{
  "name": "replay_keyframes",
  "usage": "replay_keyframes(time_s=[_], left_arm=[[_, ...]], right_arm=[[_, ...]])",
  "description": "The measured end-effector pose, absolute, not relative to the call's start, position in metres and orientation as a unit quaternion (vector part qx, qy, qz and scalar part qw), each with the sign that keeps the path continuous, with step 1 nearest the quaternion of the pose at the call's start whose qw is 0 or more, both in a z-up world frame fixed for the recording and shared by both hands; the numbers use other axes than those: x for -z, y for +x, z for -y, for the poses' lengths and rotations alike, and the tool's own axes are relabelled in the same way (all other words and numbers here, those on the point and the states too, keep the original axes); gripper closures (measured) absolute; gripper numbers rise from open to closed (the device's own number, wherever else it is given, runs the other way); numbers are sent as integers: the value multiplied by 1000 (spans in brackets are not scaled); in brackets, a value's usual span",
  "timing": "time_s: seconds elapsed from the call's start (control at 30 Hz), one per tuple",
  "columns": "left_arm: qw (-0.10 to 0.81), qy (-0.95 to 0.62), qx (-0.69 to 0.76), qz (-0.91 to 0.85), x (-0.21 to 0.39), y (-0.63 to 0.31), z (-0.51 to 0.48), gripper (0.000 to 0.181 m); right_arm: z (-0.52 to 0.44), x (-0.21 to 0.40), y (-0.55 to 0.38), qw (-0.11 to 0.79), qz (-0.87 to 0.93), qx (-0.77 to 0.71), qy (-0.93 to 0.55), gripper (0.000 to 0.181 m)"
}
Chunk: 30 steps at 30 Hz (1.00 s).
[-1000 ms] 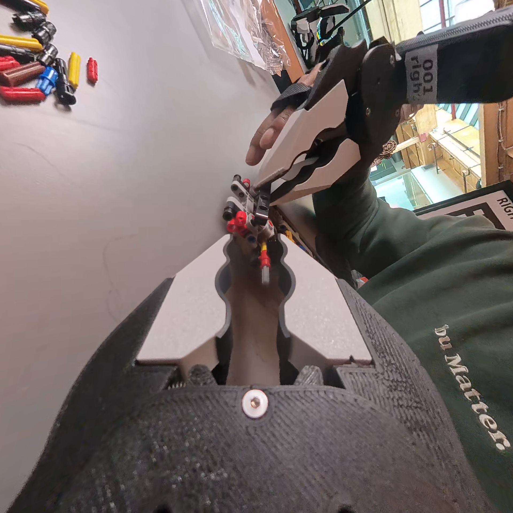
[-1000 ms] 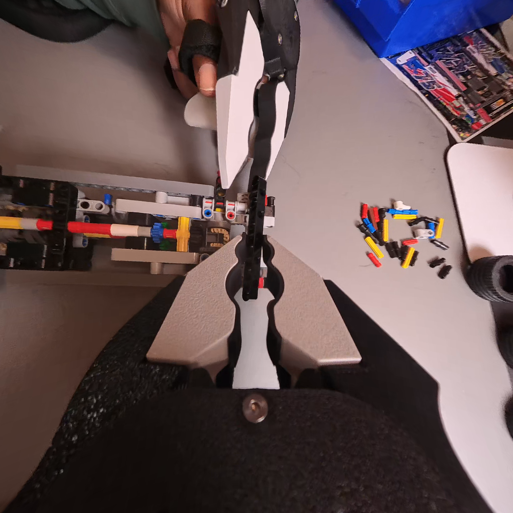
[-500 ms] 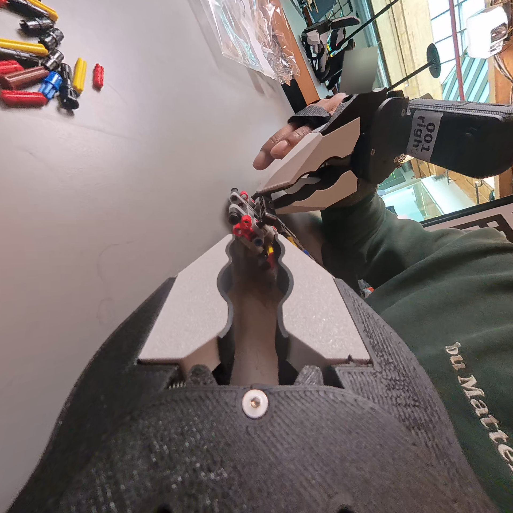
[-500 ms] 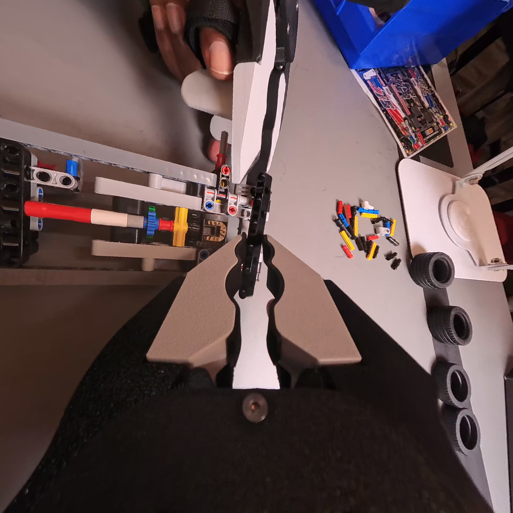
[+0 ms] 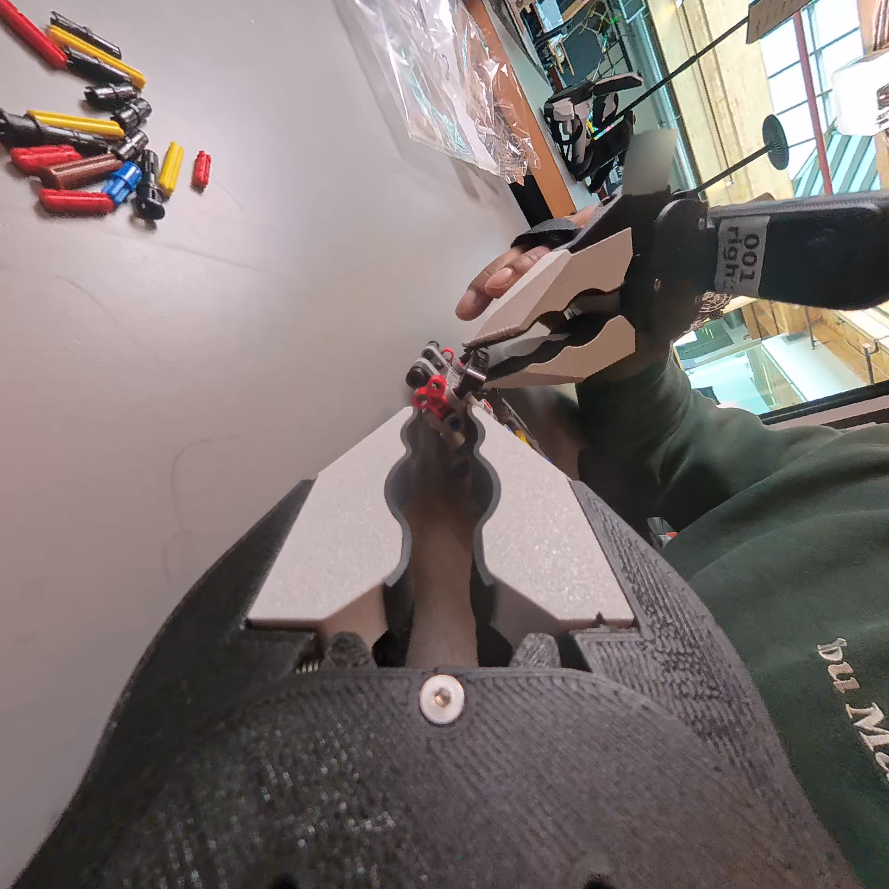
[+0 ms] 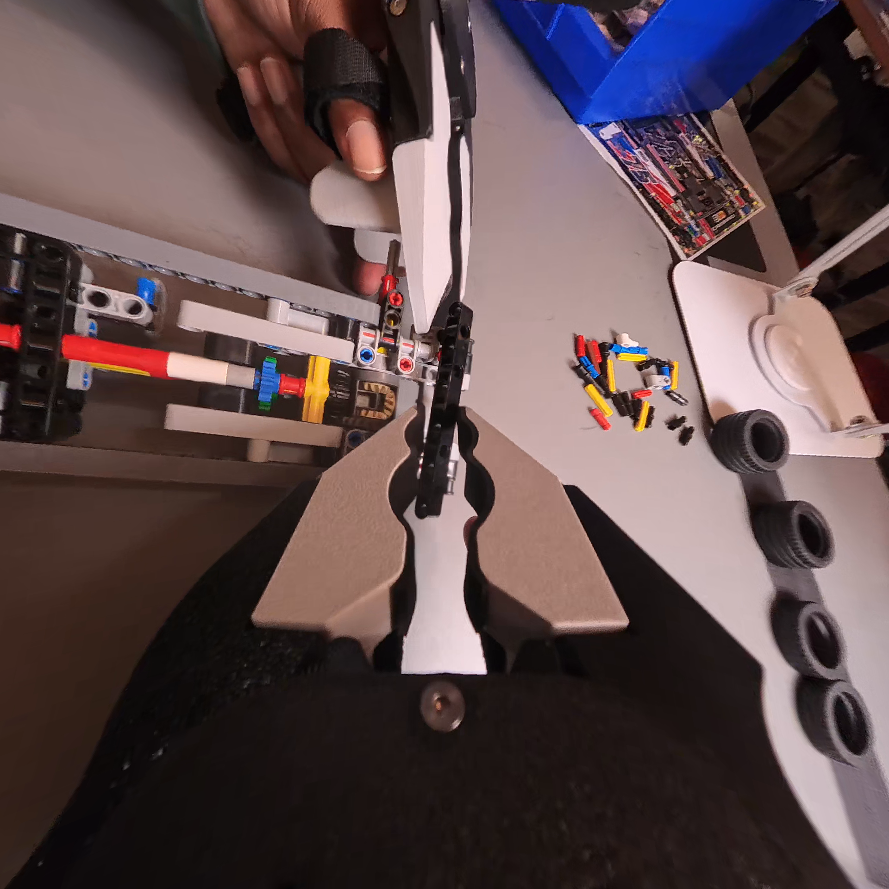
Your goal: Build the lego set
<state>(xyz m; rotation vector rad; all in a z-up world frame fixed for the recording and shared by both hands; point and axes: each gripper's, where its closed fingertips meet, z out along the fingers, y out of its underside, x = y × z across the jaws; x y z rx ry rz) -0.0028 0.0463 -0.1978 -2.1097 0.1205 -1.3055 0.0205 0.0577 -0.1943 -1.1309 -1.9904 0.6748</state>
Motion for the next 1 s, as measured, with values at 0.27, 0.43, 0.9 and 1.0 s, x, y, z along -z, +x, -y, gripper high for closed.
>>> replay_keyframes(time_s=[0.27, 0.43, 0.9, 1.0], left_arm=[[342, -801, 488, -51, 192, -4, -48, 177], [353, -799, 483, -61, 188, -11, -48, 167], [428, -773, 402, -239, 177, -6, -51, 167], [432, -773, 388, -254, 179, -5, -52, 172]], right_arm=[[-56, 190, 21, 317, 741, -338, -487, 171], [-60, 189, 20, 335, 743, -317, -485, 174], [-58, 185, 18, 379, 759, -289, -443, 174], [-57, 185, 18, 380, 762, -291, -437, 173]])
